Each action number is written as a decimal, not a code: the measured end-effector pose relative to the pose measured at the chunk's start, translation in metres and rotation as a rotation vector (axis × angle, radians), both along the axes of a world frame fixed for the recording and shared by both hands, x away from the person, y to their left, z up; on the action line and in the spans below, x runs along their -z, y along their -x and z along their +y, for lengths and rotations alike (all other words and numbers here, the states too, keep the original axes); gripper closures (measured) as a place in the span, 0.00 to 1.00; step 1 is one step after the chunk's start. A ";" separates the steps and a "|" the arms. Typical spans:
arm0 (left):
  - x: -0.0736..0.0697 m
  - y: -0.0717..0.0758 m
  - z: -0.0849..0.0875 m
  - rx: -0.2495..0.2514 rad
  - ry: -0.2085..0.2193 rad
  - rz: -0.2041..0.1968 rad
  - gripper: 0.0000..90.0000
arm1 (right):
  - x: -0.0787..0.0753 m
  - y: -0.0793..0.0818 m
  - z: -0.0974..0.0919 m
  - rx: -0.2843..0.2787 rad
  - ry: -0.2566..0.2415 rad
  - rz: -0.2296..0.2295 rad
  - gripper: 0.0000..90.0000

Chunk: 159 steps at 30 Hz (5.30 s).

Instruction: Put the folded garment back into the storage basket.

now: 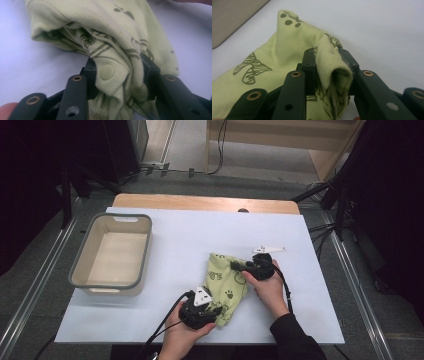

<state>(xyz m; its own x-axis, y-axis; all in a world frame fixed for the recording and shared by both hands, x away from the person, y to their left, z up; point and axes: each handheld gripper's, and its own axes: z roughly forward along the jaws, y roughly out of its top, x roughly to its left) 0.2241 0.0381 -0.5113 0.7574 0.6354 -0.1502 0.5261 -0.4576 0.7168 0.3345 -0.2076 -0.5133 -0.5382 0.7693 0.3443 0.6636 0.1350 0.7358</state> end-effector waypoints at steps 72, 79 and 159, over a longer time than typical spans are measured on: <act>-0.085 -0.014 0.126 -0.182 0.274 -0.339 0.76 | -0.100 -0.050 0.121 -0.090 -0.022 -0.196 0.76; -0.090 -0.016 0.140 -0.216 0.281 -0.346 0.76 | -0.107 -0.061 0.148 -0.123 -0.008 -0.206 0.76; -0.087 -0.057 0.289 -0.474 0.230 -0.243 0.18 | -0.086 -0.147 0.316 -0.135 0.093 -0.144 0.31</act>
